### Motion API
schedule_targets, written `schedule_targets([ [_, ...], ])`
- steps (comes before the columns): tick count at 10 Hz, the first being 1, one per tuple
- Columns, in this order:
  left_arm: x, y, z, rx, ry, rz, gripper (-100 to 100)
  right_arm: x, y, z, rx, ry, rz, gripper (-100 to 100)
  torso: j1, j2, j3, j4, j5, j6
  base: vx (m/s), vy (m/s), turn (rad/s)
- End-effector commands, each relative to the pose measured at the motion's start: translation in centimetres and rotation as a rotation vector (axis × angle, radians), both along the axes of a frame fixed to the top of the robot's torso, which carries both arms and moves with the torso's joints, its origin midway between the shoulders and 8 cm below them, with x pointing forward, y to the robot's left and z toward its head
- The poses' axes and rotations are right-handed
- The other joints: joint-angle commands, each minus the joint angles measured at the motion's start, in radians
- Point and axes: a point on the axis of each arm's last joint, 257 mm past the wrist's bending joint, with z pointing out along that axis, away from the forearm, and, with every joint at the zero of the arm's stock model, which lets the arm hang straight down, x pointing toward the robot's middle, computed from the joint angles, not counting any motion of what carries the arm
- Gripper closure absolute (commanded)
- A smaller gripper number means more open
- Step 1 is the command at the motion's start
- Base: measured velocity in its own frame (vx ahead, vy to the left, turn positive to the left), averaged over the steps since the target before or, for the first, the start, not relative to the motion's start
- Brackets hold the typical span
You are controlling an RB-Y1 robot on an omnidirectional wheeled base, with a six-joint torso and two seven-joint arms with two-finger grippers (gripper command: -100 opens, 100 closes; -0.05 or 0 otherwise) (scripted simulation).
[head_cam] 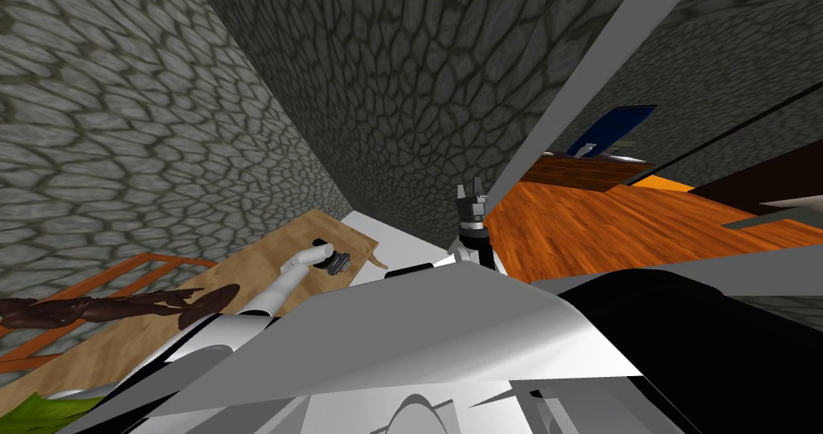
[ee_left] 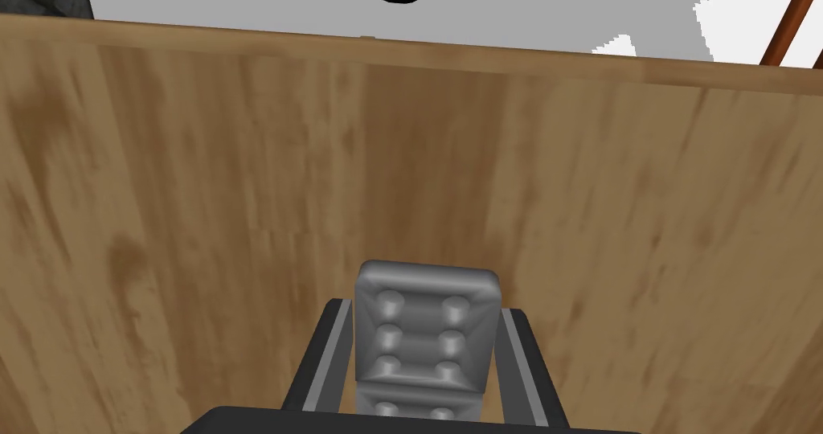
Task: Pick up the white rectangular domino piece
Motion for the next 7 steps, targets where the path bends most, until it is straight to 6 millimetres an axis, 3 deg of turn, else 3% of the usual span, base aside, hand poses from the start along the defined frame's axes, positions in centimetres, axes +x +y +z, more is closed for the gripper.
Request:
schedule_targets([
  [1,0.0,0.0,0.0,0.000,0.000,0.000,100,0.0,0.0,0.0,0.000,0.000,0.000,0,0.000,0.000,0.000,0.000,0.000,0.000,0.000,0.000,0.000],
  [2,0.0,0.0,0.0,0.000,0.000,0.000,100,0.0,0.0,0.0,0.000,0.000,0.000,0,0.000,0.000,0.000,0.000,0.000,0.000,0.000,0.000,0.000],
  [3,0.0,0.0,0.0,0.000,0.000,0.001,0,0.0,0.0,0.0,0.000,0.000,0.000,0,0.000,0.000,0.000,0.000,0.000,0.000,0.000,0.000,0.000],
  [4,0.5,0.7,1.2,0.001,0.002,-0.007,100,0.0,0.0,0.0,0.000,0.000,0.000,0,0.000,0.000,0.000,0.000,0.000,0.000,-0.001,-0.001,-0.012],
  [6,0.5,0.7,1.3,0.001,0.001,-0.006,100,0.0,0.0,0.0,0.000,0.000,0.000,0,0.000,0.000,0.000,0.001,-0.001,0.001,0.000,0.000,0.000],
  [7,0.5,0.8,1.4,0.001,0.001,-0.007,0,0.0,0.0,0.0,0.000,0.000,0.000,0,0.000,0.000,0.000,0.000,0.000,0.000,0.000,0.000,0.000],
])
